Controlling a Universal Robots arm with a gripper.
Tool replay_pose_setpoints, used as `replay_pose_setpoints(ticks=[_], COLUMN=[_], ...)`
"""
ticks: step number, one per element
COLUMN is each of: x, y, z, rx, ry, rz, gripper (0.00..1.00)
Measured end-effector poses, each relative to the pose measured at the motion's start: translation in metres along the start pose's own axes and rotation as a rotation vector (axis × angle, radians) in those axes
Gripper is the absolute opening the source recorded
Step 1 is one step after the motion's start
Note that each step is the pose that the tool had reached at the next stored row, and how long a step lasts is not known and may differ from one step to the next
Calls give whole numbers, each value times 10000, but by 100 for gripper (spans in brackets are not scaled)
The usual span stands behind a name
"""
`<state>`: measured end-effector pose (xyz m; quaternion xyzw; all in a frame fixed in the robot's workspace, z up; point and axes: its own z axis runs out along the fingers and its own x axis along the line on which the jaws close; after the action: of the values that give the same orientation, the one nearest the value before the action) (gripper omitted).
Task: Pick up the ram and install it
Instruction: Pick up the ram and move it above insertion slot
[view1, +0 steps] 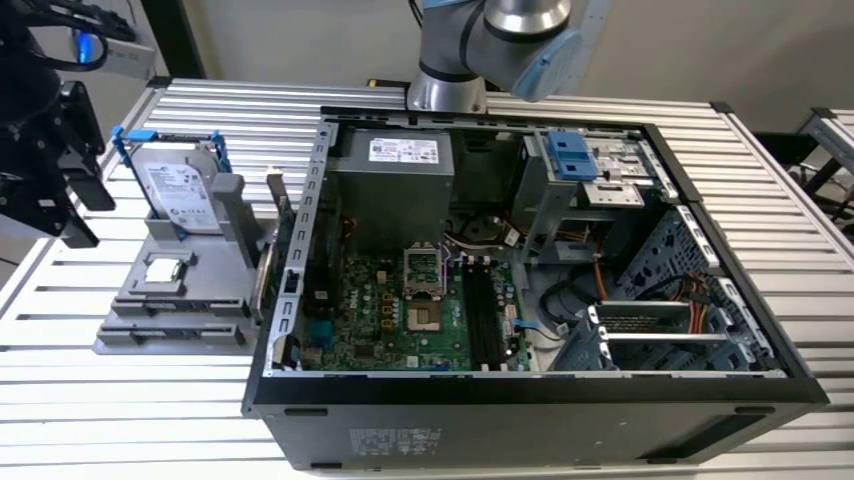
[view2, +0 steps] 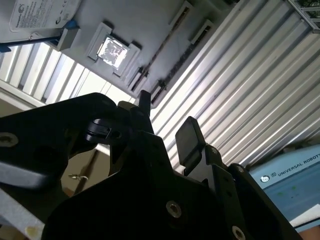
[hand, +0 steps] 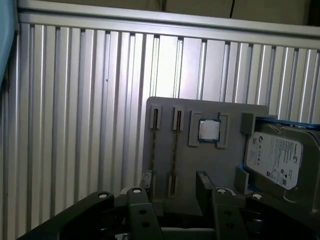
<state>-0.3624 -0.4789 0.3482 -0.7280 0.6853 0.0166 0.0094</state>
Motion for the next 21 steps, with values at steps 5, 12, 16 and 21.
replay_pose_setpoints(ticks=[5,12,16,21], x=[1,2,3,5], y=[-1,-2,-2,-3], z=[61,149,197,255], rx=[-1,0,0,0], ry=[1,0,0,0], rz=[3,6,8,9], gripper=[100,100,100,100])
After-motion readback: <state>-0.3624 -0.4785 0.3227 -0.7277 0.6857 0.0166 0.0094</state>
